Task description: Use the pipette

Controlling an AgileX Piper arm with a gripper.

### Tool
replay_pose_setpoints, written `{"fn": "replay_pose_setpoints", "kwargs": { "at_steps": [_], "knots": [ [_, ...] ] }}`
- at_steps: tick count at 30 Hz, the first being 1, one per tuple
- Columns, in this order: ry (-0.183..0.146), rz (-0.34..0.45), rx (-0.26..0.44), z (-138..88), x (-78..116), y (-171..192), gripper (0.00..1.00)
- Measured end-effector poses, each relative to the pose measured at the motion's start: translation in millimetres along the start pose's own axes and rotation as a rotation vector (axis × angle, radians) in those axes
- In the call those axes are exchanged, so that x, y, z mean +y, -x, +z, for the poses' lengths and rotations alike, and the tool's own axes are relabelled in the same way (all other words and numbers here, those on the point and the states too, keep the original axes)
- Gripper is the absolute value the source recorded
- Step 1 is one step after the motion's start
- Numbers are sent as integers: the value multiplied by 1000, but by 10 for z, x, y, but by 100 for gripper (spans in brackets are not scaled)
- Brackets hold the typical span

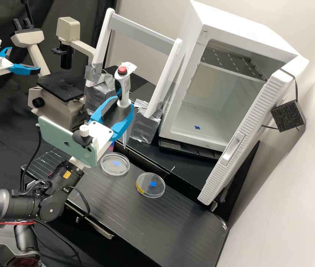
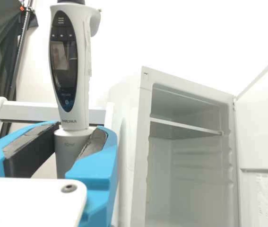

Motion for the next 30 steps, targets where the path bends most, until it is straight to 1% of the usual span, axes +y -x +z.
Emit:
{"fn": "replay_pose_setpoints", "kwargs": {
  "at_steps": [20, 23, 25, 27, 29, 30],
  "knots": [
    [-2, -9, -2, 6, -21, 17, 0],
    [-15, -24, 11, -15, -37, 3, 0],
    [-24, -47, 24, -68, -32, -54, 0],
    [-40, -80, 46, -136, -34, -131, 0],
    [-47, -114, 62, -210, -24, -221, 0],
    [-66, -141, 76, -258, -38, -272, 0]
  ]
}}
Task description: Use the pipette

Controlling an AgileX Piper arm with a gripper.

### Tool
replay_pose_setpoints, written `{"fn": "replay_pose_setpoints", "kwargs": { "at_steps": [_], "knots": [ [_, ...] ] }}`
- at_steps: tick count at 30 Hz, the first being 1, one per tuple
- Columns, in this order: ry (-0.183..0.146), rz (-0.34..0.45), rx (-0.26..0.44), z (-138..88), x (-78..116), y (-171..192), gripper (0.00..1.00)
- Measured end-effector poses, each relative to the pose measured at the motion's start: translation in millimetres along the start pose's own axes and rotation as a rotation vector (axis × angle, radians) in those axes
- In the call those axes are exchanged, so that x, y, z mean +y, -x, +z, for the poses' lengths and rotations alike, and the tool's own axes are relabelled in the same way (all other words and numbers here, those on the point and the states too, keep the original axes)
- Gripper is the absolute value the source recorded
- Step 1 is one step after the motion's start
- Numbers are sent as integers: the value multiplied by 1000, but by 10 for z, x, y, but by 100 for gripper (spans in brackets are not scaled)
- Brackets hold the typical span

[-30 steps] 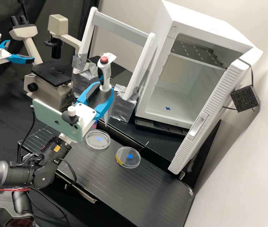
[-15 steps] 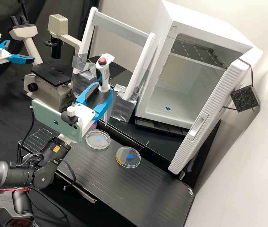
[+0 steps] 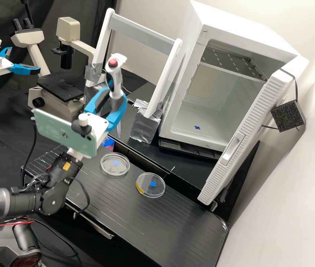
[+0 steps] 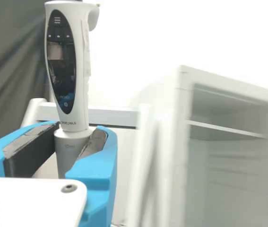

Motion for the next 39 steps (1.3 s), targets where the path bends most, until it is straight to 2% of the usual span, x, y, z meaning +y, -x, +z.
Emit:
{"fn": "replay_pose_setpoints", "kwargs": {
  "at_steps": [2, 3, 6, 10, 14, 20, 23, 26, 31, 36, 39],
  "knots": [
    [-27, -57, 19, -91, -17, -159, 0],
    [-24, -82, 13, -108, -33, -228, 0],
    [18, -155, 30, -226, -53, -497, 0],
    [58, -203, -14, -292, -29, -828, 0],
    [54, -221, -82, -322, 39, -1158, 0],
    [6, -239, -123, -393, 169, -1528, 0],
    [35, -241, -136, -427, 226, -1700, 0],
    [35, -241, -159, -455, 250, -1838, 0],
    [38, -269, -196, -510, 200, -2024, 0],
    [25, -305, -220, -570, 96, -2158, 0],
    [7, -328, -274, -561, 69, -2254, 0]
  ]
}}
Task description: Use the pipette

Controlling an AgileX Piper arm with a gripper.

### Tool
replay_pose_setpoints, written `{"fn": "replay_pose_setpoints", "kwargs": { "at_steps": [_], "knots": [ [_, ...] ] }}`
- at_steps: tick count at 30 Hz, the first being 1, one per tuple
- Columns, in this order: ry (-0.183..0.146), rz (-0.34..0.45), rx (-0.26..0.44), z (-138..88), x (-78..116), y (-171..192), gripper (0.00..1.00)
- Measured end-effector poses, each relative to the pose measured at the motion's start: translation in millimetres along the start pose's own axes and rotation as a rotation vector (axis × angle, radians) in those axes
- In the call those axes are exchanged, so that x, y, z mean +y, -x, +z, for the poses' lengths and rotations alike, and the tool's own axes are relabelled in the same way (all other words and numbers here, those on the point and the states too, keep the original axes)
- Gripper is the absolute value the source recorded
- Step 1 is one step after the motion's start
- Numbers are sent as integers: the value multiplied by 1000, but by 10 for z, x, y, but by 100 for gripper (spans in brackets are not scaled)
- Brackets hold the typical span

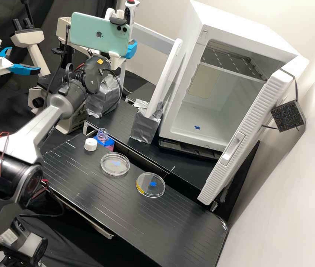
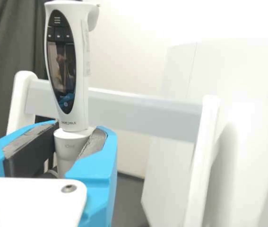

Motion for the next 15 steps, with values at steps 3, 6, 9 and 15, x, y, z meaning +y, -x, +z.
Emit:
{"fn": "replay_pose_setpoints", "kwargs": {
  "at_steps": [3, 6, 9, 15],
  "knots": [
    [-16, -76, -49, 29, -6, -85, 0],
    [-55, -199, -12, 17, -107, -187, 0],
    [-44, -252, 14, -6, -154, -244, 0],
    [-30, -249, 21, -15, -147, -238, 0]
  ]
}}
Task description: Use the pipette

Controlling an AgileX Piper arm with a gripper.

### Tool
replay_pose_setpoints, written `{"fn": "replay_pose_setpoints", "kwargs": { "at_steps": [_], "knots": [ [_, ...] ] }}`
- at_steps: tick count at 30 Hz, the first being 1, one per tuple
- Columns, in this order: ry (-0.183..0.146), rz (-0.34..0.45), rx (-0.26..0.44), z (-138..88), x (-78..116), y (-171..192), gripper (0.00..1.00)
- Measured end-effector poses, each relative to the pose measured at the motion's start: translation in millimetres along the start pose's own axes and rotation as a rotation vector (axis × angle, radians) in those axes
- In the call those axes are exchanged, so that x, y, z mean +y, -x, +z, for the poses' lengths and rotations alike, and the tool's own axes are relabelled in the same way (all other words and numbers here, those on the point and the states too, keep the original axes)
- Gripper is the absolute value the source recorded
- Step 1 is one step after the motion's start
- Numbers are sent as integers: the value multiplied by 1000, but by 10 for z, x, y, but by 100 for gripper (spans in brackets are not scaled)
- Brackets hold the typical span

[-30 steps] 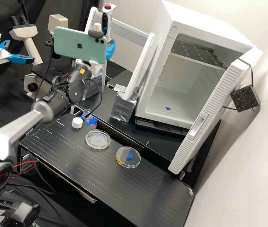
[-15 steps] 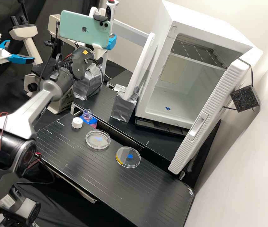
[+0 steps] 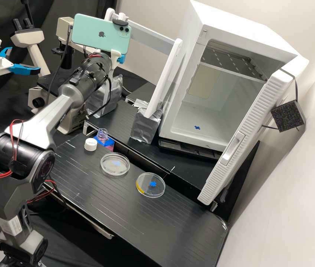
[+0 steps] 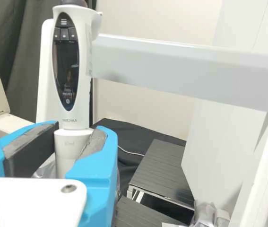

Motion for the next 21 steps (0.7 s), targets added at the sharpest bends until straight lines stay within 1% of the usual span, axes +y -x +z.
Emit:
{"fn": "replay_pose_setpoints", "kwargs": {
  "at_steps": [4, 6, 9, 11, 12, 16, 17, 21],
  "knots": [
    [0, 10, 4, -8, 12, 8, 0],
    [-11, 17, 12, -23, 32, 37, 0],
    [-14, 39, 19, -21, 98, 87, 0],
    [-10, 52, 19, -22, 138, 103, 0],
    [-9, 62, 17, -20, 162, 111, 0],
    [-27, 86, 0, -20, 225, 126, 0],
    [-25, 90, -6, -17, 234, 117, 0],
    [-34, 93, -24, 5, 250, 60, 0]
  ]
}}
